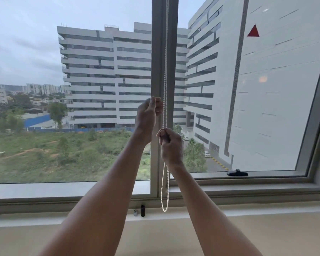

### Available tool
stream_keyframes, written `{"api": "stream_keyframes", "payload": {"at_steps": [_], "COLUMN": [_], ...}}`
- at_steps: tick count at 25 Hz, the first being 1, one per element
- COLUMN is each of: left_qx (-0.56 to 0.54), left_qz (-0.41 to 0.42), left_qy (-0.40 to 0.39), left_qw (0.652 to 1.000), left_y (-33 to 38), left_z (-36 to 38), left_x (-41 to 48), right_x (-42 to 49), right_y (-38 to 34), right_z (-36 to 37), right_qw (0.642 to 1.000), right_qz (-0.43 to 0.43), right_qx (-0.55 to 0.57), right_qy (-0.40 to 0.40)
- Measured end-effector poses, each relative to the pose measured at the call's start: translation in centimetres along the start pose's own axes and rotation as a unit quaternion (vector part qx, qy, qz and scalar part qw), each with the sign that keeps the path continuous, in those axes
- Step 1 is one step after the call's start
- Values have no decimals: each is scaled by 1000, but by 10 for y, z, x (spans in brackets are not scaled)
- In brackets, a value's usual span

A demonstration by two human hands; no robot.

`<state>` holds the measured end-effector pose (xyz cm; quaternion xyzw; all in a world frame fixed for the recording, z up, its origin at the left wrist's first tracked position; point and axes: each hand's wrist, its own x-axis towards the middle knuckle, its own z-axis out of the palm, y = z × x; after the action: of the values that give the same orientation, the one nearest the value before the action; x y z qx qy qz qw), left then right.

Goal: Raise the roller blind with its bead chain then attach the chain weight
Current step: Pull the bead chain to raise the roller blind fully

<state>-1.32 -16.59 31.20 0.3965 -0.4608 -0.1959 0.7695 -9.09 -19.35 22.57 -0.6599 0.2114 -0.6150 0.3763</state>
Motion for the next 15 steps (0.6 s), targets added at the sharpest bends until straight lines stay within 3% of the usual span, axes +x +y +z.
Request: {"api": "stream_keyframes", "payload": {"at_steps": [6,12,15], "left_qx": [-58,-39,-50], "left_qz": [3,50,69], "left_qy": [-64,-18,-7], "left_qw": [996,998,996], "left_y": [41,17,9], "left_z": [19,16,15], "left_x": [24,17,16], "right_x": [-37,-49,-47], "right_y": [37,59,59], "right_z": [-1,-2,-7], "right_qw": [999,997,996], "right_qz": [37,61,79], "right_qx": [-12,-39,2], "right_qy": [-15,-35,-51]}}
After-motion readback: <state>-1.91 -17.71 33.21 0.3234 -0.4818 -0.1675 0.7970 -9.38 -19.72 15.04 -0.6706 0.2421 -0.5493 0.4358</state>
